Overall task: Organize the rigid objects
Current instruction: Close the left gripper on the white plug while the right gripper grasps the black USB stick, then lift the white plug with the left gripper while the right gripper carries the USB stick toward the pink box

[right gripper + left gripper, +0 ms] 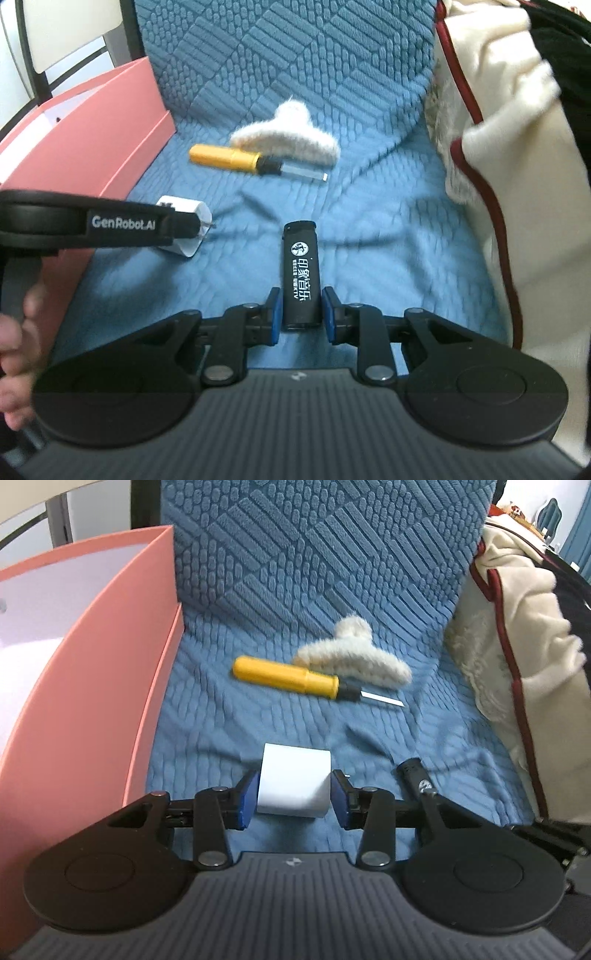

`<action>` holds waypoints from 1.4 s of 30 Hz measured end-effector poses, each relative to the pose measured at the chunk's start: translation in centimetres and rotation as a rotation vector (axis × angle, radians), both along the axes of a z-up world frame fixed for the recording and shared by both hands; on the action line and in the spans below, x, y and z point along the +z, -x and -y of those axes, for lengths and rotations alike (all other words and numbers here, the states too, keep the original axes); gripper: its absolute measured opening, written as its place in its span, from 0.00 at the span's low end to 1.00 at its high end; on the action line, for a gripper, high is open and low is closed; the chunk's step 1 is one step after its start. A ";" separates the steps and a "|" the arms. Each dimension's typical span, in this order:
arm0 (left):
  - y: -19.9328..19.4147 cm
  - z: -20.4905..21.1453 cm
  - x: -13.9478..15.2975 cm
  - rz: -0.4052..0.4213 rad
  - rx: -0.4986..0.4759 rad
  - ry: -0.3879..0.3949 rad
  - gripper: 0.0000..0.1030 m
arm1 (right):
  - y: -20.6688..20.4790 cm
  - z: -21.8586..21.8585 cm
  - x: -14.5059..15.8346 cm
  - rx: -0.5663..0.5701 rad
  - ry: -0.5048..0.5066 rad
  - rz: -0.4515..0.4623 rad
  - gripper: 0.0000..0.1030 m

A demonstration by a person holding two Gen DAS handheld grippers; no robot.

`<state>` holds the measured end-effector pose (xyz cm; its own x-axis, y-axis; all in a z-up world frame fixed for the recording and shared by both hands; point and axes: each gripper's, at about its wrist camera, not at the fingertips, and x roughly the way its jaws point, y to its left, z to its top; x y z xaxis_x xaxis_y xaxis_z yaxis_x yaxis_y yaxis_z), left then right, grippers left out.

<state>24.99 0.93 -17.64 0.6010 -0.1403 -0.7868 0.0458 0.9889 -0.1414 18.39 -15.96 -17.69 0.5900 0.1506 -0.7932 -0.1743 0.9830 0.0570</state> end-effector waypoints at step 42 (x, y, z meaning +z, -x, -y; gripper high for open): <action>6.9 -1.6 -0.1 0.007 -0.040 0.042 0.49 | 0.0 -0.2 0.4 -0.073 -0.073 -0.025 0.26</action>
